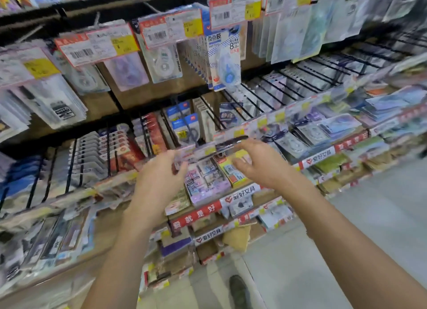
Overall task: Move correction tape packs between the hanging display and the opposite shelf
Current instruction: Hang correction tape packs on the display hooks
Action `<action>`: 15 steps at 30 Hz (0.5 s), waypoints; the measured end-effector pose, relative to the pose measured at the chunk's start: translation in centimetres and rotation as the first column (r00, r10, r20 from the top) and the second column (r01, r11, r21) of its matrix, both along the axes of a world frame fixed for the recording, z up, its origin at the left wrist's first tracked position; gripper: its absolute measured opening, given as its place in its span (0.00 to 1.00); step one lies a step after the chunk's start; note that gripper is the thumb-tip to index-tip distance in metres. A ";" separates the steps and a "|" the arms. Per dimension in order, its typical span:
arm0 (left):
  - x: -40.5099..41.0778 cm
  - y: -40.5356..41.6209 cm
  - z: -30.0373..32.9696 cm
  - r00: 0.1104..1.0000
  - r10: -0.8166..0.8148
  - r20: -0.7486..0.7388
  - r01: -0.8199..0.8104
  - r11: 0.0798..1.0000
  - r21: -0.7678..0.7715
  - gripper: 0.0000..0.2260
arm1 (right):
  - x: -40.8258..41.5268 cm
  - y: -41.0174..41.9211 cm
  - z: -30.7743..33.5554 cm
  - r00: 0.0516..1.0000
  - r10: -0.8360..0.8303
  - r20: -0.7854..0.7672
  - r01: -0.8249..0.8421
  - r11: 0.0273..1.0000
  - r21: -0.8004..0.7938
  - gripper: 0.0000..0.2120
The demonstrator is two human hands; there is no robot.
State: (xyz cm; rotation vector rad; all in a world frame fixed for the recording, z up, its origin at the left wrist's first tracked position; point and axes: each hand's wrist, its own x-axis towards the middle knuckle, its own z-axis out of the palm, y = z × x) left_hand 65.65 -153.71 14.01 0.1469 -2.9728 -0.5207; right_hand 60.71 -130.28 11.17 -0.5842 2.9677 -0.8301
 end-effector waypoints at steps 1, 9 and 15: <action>0.5 0.5 -0.4 1.000 -0.027 -0.003 0.027 0.999 -0.022 0.19 | 1.0 1.0 -0.6 1.000 -0.022 0.018 0.022 1.000 0.003 0.19; 0.7 11.1 -4.4 0.924 -0.312 0.219 0.340 0.935 -0.104 0.16 | 7.2 10.4 -5.4 0.955 -0.254 0.154 0.255 0.967 0.015 0.18; -1.5 22.8 -4.1 0.786 -0.496 0.370 0.584 0.792 -0.180 0.16 | 9.4 19.9 -8.2 0.874 -0.394 0.283 0.393 0.917 0.065 0.15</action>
